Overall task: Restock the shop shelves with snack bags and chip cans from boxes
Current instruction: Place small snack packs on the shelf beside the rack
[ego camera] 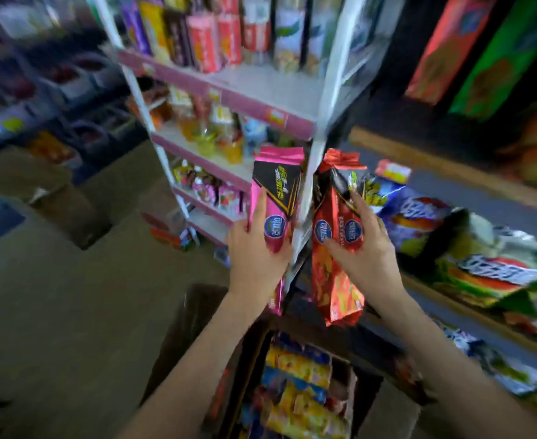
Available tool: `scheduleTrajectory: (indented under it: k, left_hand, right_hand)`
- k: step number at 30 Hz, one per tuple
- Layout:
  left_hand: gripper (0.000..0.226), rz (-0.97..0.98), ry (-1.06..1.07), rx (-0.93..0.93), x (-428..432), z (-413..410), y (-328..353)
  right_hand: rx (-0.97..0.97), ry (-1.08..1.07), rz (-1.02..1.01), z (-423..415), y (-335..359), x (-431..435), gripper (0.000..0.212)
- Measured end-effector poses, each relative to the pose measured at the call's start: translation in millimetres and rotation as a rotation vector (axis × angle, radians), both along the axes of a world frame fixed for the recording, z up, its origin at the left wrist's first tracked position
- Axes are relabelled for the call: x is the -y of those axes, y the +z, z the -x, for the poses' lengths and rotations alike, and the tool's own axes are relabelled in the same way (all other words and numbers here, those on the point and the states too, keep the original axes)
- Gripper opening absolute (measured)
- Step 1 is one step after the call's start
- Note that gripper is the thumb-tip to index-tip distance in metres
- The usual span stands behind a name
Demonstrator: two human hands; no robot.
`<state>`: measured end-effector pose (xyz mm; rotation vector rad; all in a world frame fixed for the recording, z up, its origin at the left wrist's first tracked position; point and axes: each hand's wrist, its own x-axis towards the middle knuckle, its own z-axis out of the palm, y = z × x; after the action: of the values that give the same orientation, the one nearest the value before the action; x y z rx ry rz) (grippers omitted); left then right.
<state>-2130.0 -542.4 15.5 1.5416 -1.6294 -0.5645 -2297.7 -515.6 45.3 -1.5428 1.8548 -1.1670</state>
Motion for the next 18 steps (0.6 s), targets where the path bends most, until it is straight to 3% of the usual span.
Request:
scheduleTrajectory:
  k: [9,18]
  left_hand:
    - [0.094,0.162,-0.178,-0.077,6.7,103.6,98.4]
    - [0.094,0.158,-0.158,-0.100,46.6,155.9,154.1]
  right_hand:
    - [0.074,-0.192,0.145,105.5,99.3,-19.9,0.066]
    - [0.300,-0.329,0.289,129.3,139.5,51.0,0.060]
